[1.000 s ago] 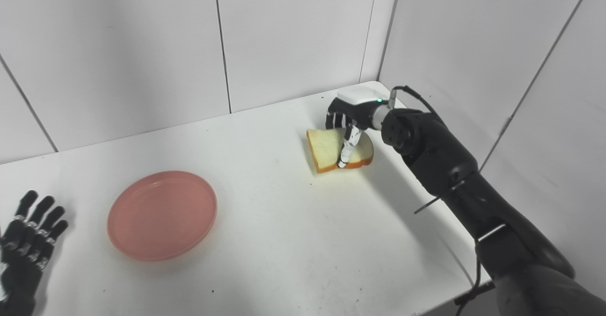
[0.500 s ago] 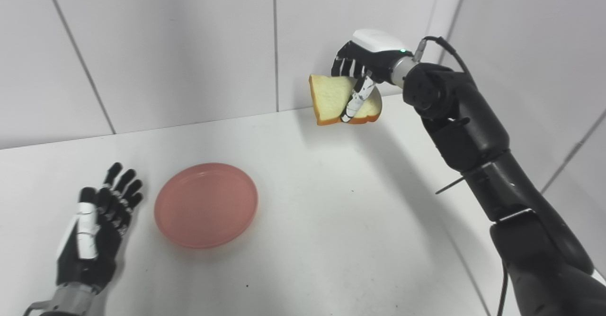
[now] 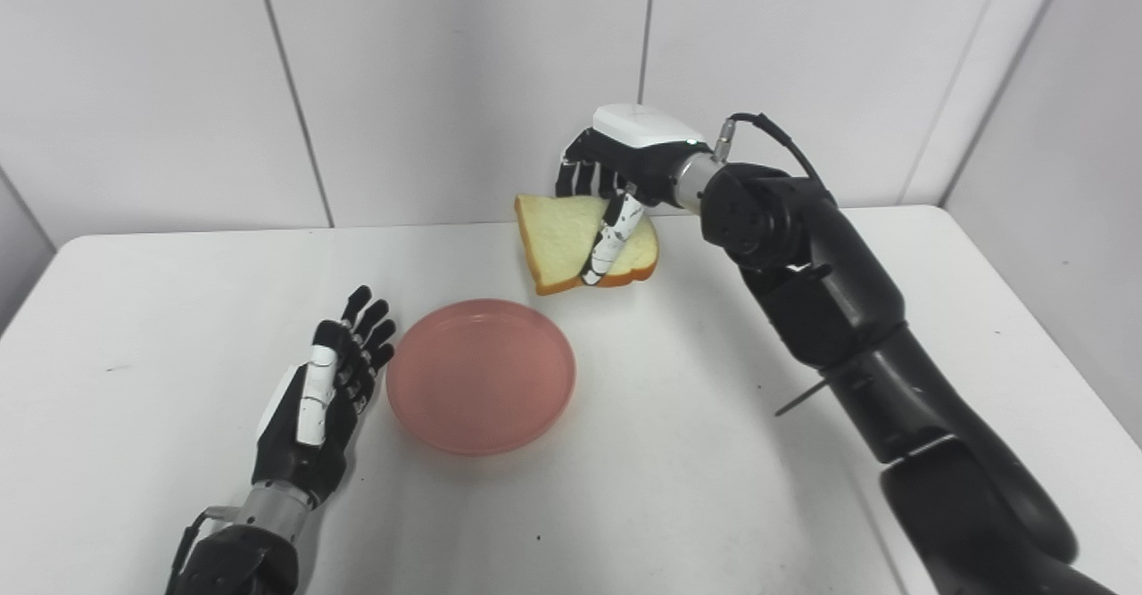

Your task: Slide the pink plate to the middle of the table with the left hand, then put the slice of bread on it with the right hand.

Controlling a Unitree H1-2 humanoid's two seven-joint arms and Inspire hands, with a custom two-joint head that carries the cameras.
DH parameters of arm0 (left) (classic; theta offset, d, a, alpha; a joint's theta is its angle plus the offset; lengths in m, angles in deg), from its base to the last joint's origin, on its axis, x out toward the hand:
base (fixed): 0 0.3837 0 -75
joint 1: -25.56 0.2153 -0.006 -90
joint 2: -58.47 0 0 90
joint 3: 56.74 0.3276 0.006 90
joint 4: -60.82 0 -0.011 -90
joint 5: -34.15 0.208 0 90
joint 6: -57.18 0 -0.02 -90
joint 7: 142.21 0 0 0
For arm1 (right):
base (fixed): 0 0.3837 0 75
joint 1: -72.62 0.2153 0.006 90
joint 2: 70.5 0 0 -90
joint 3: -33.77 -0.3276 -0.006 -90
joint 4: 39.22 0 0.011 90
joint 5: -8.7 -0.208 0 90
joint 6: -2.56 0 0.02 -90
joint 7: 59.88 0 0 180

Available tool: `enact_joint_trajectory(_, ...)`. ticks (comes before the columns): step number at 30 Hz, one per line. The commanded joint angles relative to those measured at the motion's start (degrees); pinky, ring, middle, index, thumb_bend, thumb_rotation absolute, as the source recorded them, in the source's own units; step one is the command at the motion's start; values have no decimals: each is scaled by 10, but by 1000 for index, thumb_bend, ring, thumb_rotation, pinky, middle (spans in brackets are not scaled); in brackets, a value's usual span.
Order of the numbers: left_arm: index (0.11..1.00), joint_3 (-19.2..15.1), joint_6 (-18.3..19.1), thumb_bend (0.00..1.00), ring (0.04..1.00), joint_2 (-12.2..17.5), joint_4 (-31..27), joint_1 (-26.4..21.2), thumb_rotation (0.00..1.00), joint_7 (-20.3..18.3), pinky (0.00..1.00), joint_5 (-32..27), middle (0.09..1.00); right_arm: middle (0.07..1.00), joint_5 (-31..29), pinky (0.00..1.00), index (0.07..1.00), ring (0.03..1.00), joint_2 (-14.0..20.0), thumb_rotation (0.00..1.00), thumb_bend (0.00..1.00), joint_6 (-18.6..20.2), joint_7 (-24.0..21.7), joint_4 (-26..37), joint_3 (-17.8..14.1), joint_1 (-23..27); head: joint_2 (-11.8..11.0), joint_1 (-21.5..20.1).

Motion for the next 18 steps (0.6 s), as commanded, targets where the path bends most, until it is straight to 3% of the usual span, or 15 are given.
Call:
enact_joint_trajectory(1,994,2,-28,818,977,-7,-13,-24,982,7,995,9,985,505,1,428,515,409,-7,0,516,-22,12,4,-2,42,1,3)
enact_joint_trajectory(11,986,7,-23,808,967,-34,-16,-30,1000,36,977,33,972,508,-21,437,509,407,-53,0,516,-63,10,-14,17,35,4,41)
enact_joint_trajectory(18,989,2,-16,798,970,-41,-23,-31,987,40,981,27,977,499,-6,436,530,397,-75,0,514,-59,17,-26,41,15,9,45)
